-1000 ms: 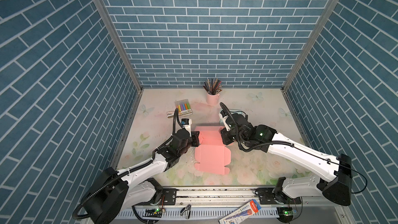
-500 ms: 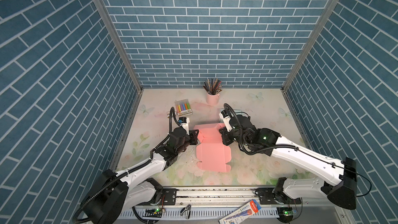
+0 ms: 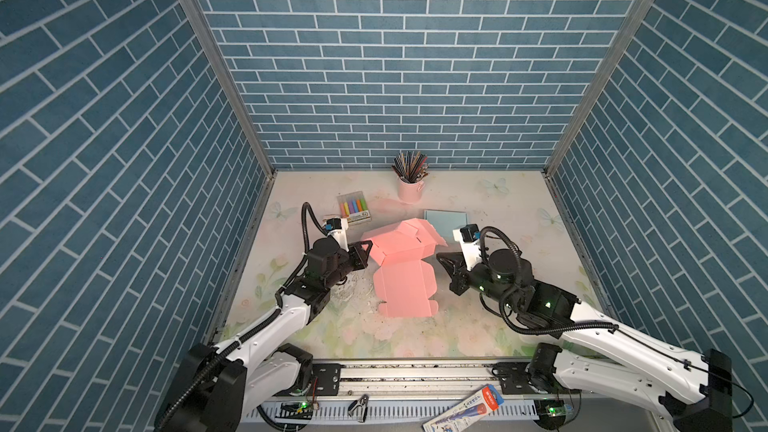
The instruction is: Fold the paper box
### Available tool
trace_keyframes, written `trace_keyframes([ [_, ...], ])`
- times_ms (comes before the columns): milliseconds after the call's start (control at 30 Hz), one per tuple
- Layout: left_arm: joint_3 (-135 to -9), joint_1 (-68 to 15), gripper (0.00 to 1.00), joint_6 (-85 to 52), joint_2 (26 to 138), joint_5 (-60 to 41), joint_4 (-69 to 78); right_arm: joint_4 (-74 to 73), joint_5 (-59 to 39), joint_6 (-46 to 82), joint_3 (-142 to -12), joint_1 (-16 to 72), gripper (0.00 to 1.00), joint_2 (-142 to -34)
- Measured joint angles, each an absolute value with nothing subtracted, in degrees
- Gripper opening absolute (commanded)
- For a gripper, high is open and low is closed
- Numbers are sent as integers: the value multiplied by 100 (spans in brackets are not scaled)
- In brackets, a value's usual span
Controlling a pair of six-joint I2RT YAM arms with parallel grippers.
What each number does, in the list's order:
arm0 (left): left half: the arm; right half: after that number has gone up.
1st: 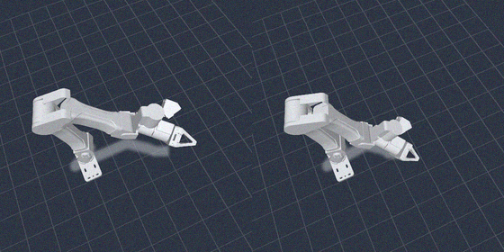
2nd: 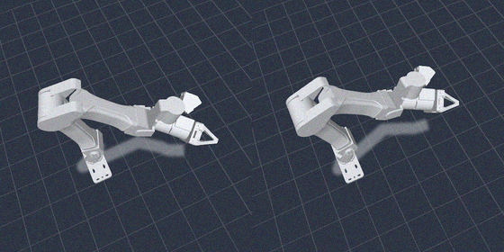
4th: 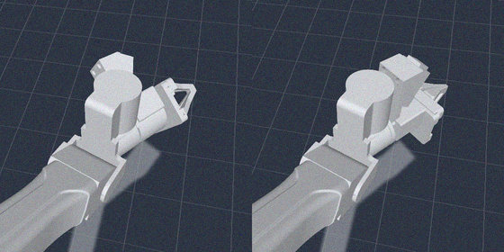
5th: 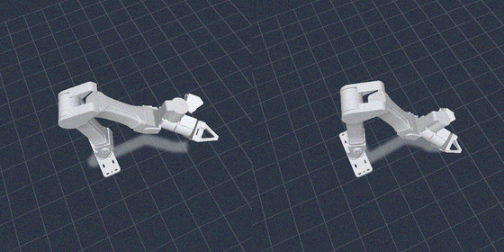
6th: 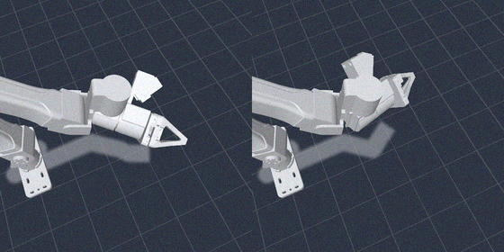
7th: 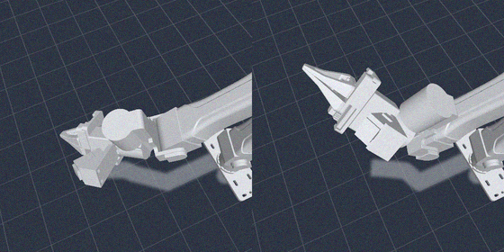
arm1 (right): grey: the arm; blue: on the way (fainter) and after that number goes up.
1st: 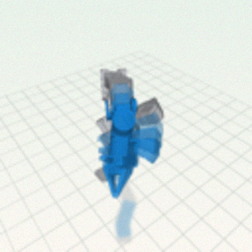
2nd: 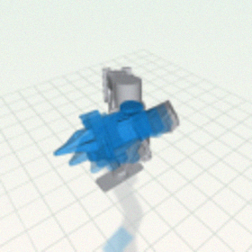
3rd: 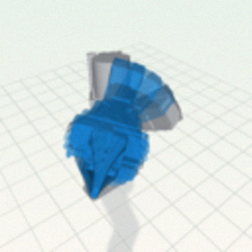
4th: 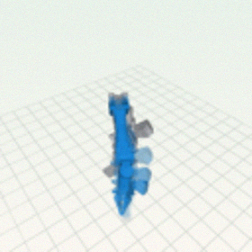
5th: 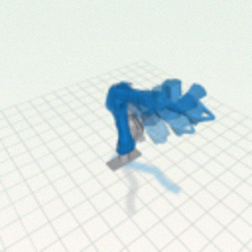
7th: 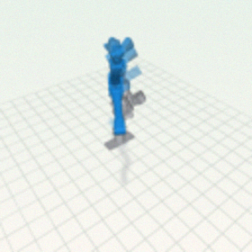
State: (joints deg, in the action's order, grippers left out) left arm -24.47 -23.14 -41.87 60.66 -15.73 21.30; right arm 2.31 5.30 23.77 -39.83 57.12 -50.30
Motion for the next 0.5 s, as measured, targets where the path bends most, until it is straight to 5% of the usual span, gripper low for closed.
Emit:
trace_keyframes([
  [500, -2399, -2287, 11, -4390, 6023, -1837, 2298, -790, 156, 2571, -3944, 5474, 0, -5765],
])
